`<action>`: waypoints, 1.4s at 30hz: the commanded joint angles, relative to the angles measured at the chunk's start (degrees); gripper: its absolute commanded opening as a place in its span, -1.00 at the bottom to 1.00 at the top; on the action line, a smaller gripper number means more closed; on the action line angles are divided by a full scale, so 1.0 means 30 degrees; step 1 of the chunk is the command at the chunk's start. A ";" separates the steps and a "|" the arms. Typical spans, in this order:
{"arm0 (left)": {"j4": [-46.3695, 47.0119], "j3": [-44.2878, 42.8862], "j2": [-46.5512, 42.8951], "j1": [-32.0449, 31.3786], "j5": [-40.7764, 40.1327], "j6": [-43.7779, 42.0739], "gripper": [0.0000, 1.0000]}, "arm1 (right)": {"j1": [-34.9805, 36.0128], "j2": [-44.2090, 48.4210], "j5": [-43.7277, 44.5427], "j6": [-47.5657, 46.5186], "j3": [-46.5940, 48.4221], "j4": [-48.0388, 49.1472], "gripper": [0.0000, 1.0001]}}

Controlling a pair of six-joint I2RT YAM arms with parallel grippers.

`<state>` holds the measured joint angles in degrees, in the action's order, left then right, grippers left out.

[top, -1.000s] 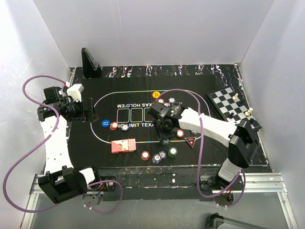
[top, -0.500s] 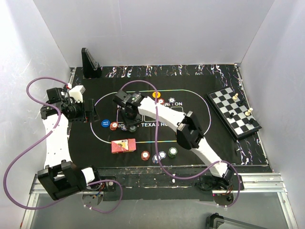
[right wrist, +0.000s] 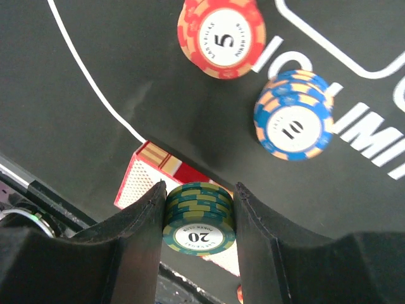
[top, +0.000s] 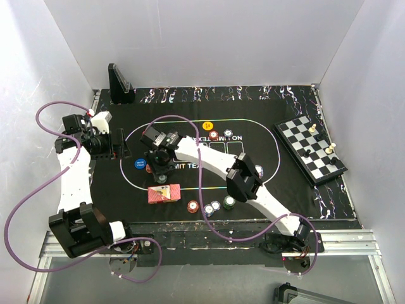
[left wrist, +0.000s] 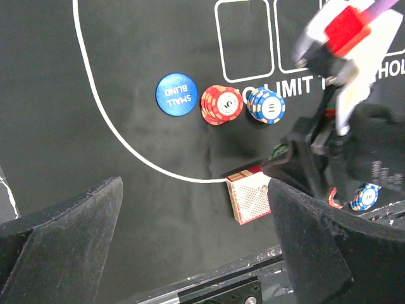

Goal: Distribute texas hold em gaming equipment

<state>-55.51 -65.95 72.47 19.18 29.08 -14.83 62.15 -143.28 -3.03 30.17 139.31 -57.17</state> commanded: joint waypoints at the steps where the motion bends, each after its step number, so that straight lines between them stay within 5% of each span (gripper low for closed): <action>1: 0.0426 0.0246 -0.0278 0.0228 0.0385 0.0197 0.99 | 0.0289 -0.0696 -0.0573 0.0401 -0.0055 0.1796 -0.55; 18: -0.0013 -0.0164 -0.0161 0.0287 0.0385 0.0168 0.99 | 0.0406 -0.1515 0.0511 -0.0068 -0.0468 0.4583 -0.51; 29: -0.0277 -0.0339 -0.0278 0.0287 0.0327 0.0138 1.00 | 0.0436 -0.1838 0.0364 -0.0008 -0.0703 0.4465 0.21; 42: -0.0892 -0.0603 -0.0981 0.0287 -0.0142 -0.0066 1.00 | 0.0494 0.2462 0.1472 -0.1003 -0.1434 0.4437 0.33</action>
<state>-57.17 -65.95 72.27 19.77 29.12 -14.39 63.42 -146.08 -1.52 29.56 135.48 -43.79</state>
